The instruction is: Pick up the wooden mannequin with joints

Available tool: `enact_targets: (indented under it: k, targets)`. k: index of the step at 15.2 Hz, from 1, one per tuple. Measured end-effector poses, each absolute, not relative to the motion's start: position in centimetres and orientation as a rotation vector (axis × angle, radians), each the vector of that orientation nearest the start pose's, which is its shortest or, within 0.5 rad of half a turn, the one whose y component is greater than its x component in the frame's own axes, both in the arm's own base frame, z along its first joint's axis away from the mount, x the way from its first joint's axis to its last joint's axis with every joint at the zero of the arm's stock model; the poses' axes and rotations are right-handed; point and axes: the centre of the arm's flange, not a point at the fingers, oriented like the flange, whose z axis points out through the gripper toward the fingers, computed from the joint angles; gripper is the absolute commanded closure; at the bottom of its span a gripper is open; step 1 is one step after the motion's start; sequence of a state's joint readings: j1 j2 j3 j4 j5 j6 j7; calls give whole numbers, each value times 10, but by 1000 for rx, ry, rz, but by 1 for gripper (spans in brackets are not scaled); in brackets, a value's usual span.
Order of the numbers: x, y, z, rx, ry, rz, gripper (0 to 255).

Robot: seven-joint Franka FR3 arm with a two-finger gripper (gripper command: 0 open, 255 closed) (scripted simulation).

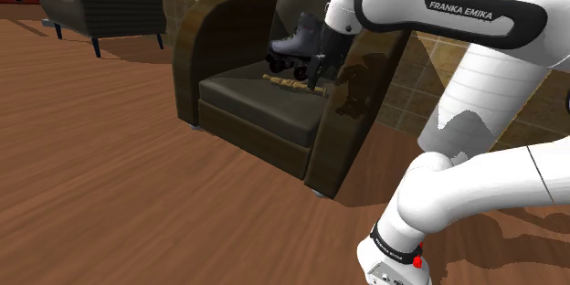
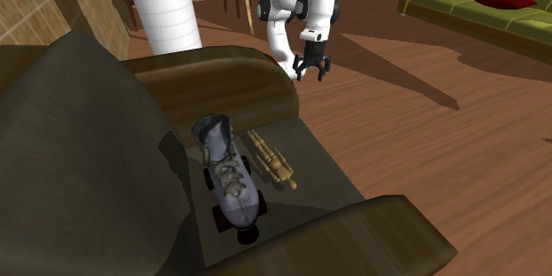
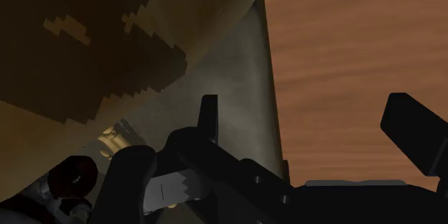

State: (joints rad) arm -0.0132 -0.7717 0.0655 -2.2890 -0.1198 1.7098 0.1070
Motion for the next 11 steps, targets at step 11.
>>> enact_targets:
  k: [11]
  targets:
    - [412, -90, 614, -3249, -51, -92, 0]
